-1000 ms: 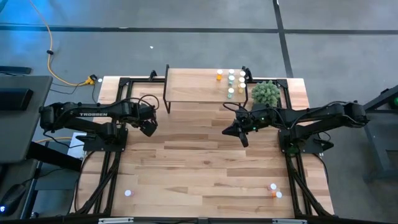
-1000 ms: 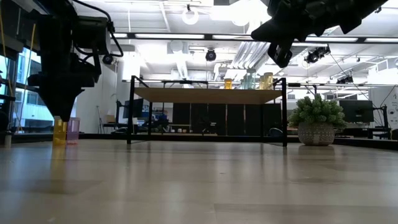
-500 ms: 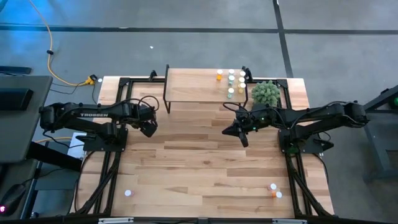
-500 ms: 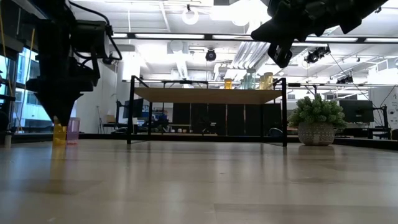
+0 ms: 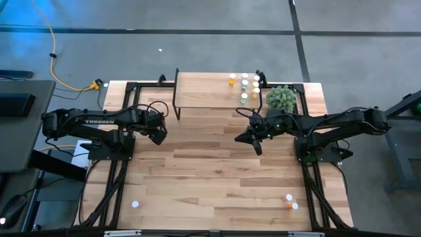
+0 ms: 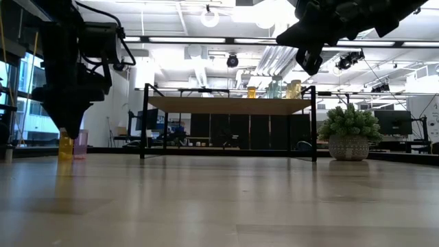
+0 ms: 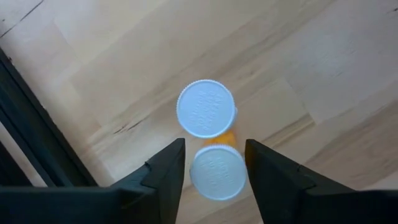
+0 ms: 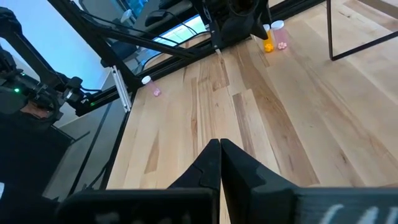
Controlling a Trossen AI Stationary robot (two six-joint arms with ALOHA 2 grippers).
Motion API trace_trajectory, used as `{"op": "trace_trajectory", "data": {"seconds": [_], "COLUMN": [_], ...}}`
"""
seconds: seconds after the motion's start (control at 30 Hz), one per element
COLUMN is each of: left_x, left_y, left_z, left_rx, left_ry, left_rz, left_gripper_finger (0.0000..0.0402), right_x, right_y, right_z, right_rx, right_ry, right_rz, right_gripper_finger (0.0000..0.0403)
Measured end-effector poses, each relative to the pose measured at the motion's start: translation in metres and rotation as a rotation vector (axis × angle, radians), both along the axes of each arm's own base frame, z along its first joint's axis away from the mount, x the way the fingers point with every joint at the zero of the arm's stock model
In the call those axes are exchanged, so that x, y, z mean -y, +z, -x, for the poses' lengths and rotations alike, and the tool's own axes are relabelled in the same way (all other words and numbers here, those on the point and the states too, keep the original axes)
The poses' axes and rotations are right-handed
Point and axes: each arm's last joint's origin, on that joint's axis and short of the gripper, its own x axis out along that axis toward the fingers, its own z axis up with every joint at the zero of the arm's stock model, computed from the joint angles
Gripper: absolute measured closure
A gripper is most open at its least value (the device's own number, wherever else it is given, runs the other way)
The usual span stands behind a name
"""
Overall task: Pick and place medicine bottles onto shelf by color
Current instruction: Put the top orange pill bottle on the shelf aligned with the other orange pill bottle
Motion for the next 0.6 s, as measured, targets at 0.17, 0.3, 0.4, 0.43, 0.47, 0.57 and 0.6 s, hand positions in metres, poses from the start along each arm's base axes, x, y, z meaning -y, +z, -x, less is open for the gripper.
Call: {"op": "trace_trajectory", "data": {"seconds": [0.17,0.3,0.4,0.43,0.47,0.57,0.6], "left_x": [0.0006,0.0006,0.0006,0.0007,0.0009,0.0015,0.0021], "left_y": [-0.0001,-0.0002,-0.0002,0.0000,0.0005,0.0058,0.0085], "left_z": [-0.0002,-0.0001,-0.0001,-0.0001,-0.0004,-0.0020,-0.0022], "left_rx": [0.008,0.007,0.007,0.007,0.009,0.019,0.020], "left_ry": [-0.002,-0.002,-0.003,-0.003,-0.009,-0.030,-0.034], "left_rz": [0.021,0.021,0.021,0.024,0.031,0.071,0.094], "left_gripper_finger": [0.0274,0.0287,0.0289,0.0288,0.0287,0.0287,0.0287], "right_x": [0.0000,0.0000,0.0000,0.0000,-0.0001,0.0000,-0.0001], "right_y": [0.0000,0.0000,0.0000,0.0000,0.0000,0.0000,0.0000], "right_z": [0.0000,0.0000,0.0000,0.0000,0.0000,0.0000,0.0000], "right_rx": [0.000,-0.001,-0.002,-0.002,-0.002,-0.002,-0.002], "right_ry": [0.000,-0.001,-0.003,-0.003,-0.003,-0.003,-0.003], "right_rz": [0.000,-0.003,-0.010,-0.010,-0.010,-0.010,-0.010], "right_gripper_finger": [0.0403,0.0403,0.0403,0.0403,0.0403,0.0403,0.0403]}}
